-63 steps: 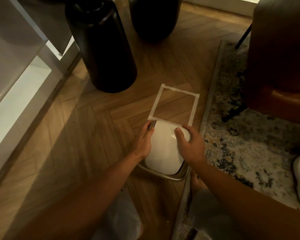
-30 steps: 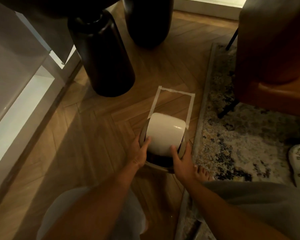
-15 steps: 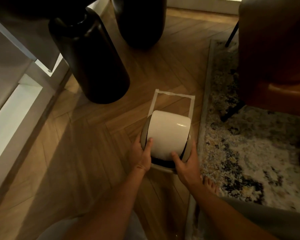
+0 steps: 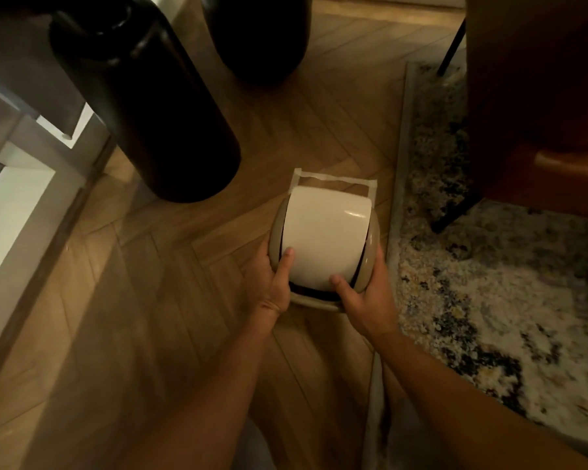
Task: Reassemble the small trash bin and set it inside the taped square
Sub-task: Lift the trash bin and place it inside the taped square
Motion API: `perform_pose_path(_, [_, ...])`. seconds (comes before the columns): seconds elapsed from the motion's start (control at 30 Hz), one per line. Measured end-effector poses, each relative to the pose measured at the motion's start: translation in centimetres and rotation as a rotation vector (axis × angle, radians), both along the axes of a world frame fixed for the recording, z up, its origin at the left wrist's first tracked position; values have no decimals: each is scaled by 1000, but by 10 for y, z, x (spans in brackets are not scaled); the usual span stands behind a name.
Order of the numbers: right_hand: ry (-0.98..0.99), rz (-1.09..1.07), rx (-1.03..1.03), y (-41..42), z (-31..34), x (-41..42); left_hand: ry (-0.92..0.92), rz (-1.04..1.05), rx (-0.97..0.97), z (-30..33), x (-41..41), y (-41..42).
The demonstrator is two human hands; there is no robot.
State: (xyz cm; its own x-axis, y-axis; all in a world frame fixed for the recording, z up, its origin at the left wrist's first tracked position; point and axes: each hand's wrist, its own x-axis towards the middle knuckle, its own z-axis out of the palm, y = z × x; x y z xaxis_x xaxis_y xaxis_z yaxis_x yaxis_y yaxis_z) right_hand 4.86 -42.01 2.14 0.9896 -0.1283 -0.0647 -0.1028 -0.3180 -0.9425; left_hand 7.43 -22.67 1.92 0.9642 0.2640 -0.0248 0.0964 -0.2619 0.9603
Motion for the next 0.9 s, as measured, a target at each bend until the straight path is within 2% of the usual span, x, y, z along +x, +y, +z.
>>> perform_pose_path(0.23, [-21, -52, -34, -9, -8, 27, 56, -12, -126, -10, 35, -5])
perform_pose_path(0.4, [-32, -42, -36, -17, -12, 57, 23, -73, -113, -10, 61, -6])
perform_pose_path(0.77, [11, 141, 43, -52, -12, 144, 169, -412, 138, -9, 122, -2])
perform_pose_path(0.9, [45, 182, 38, -61, -9, 178, 220, -435, 184, -14, 153, -2])
